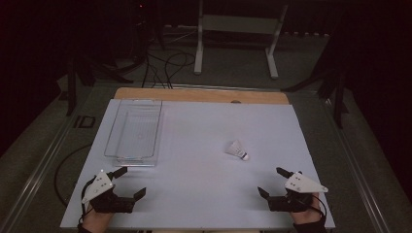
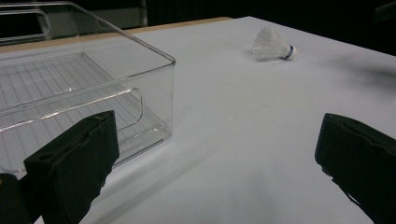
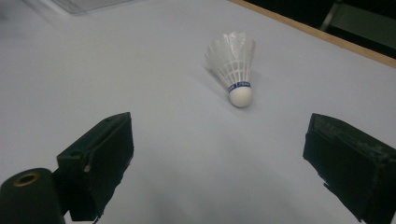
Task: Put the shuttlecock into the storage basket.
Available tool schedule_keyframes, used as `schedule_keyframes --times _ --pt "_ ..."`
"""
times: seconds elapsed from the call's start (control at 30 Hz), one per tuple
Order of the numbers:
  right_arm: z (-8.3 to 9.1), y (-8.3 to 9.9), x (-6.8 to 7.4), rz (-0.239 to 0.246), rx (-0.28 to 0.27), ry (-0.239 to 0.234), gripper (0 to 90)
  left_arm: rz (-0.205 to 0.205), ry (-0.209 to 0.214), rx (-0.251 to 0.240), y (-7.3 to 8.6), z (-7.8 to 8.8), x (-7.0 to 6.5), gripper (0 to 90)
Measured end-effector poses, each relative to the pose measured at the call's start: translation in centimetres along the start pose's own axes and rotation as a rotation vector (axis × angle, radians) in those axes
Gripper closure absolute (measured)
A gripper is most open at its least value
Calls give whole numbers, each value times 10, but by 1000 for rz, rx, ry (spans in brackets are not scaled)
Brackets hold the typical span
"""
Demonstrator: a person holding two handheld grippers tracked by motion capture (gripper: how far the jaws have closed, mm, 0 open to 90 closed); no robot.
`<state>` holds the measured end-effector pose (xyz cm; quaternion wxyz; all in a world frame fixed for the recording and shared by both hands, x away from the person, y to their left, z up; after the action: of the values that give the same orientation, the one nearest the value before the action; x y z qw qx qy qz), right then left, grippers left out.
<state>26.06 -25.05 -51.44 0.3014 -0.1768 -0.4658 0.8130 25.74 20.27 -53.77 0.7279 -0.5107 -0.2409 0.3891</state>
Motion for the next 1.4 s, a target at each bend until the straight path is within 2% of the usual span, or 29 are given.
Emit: schedule_keyframes --times 0.23,0.47,0.77,0.9,1.17,1.4 --pt "9 -16 -4 2 17 4 81 0 2 1 0 -1 0 5" --pt "16 -29 -14 -13 -9 11 81 0 5 1 0 -1 0 5" --pt "16 -44 -20 2 1 22 81 -4 2 0 0 -1 -1 5" --pt "15 -49 -21 -2 3 11 81 -1 4 1 0 -1 -1 5" --pt "12 -60 -26 35 27 34 81 -12 2 -2 -1 -1 -2 5" --pt "9 -68 -29 55 45 26 81 -16 1 2 -1 -1 -2 5"
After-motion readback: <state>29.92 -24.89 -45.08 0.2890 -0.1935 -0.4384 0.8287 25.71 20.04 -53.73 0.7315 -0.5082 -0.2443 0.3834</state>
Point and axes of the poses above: each handheld gripper's, and its own axes: z roughly backward along the jaws, y roughly out of its underside, x roughly to its left, the point moved 7 cm from there along -z, roughly forward along the jaws, and after that the axes turned 8 degrees about -y, right-handed, at the moved point
